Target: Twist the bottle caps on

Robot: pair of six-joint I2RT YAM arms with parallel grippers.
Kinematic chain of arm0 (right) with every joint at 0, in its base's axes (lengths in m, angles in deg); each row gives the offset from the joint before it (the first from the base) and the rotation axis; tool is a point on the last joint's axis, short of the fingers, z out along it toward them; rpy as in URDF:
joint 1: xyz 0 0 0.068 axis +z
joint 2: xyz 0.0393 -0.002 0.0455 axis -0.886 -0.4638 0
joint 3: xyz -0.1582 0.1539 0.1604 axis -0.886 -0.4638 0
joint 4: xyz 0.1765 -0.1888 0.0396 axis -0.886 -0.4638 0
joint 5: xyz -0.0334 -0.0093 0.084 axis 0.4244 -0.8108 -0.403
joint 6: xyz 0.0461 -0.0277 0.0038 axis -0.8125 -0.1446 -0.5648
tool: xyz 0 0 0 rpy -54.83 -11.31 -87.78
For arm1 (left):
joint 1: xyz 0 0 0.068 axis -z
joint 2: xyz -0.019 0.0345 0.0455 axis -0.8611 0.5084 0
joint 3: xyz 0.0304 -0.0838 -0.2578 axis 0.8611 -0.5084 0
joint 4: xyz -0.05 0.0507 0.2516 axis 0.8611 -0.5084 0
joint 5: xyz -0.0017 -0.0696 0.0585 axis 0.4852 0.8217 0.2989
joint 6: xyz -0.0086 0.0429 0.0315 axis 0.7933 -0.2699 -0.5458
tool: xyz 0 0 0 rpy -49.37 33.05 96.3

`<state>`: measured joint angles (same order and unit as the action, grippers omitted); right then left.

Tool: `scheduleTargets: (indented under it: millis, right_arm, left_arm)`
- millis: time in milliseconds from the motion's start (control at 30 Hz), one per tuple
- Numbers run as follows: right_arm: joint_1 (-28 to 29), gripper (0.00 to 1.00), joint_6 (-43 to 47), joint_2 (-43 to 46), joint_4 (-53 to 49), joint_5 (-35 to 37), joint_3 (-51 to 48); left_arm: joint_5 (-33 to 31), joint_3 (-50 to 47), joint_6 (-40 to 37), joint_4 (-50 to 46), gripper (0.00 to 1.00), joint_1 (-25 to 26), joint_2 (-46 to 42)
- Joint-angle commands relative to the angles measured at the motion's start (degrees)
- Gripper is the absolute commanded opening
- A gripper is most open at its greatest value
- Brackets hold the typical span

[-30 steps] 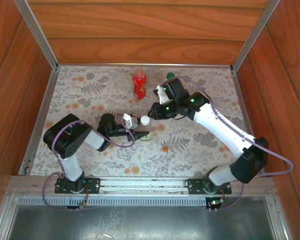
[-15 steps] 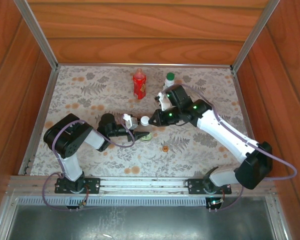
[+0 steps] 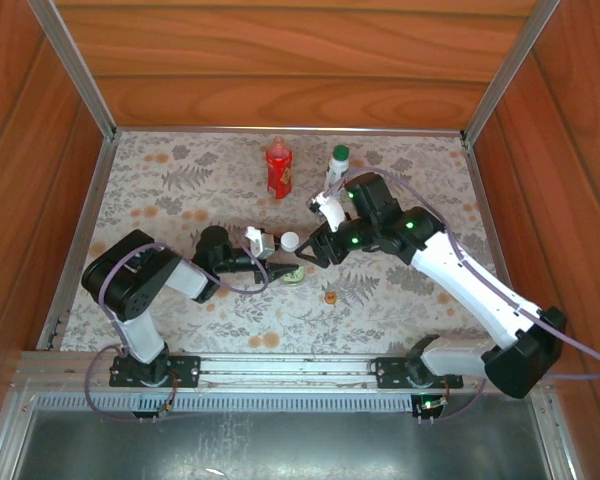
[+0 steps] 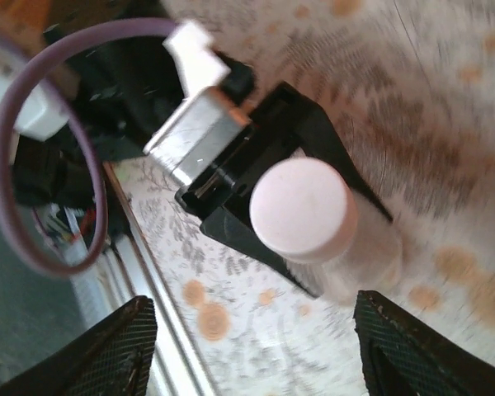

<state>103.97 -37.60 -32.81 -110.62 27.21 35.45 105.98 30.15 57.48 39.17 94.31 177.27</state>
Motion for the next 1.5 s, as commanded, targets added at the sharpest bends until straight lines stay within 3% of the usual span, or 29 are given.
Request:
scheduleTargets:
  millis: [0,233,467,700,1233,1367,1467]
  right_arm:
    - [0.8,0.72,24.8,3.4,1.6,-3.7,-1.9]
    - [0.8,0.75,37.4,-1.6,-4.0,-10.5,4.5]
    - [0.8,0.73,38.5,-6.3,-3.0,-16.6,7.7]
    - [0.8,0.61,36.6,-8.4,-2.9,-21.8,9.1]
    - [0.9,0.42,35.3,-9.8,-3.7,-19.0,9.2]
    - [0.9,0.39,33.9,-9.0,-3.0,-16.7,8.2]
    - [0.9,0.37,31.1,-8.1,-1.2,-12.7,6.9]
  left_arm:
    - [6.2,0.9,3.2,-0.3,0.59,-0.1,-3.0]
    - [11.7,1.6,5.0,-1.8,0.59,0.3,-6.9]
    - [15.2,2.5,6.2,-3.4,0.59,1.1,-9.5]
    - [15.5,2.6,5.9,-4.5,0.59,1.4,-10.7]
    - [13.7,2.6,4.6,-6.0,0.59,1.7,-12.2]
    - [10.4,3.4,4.0,-6.3,0.59,1.7,-12.8]
    - [3.2,4.3,3.4,-6.4,0.59,1.7,-12.7]
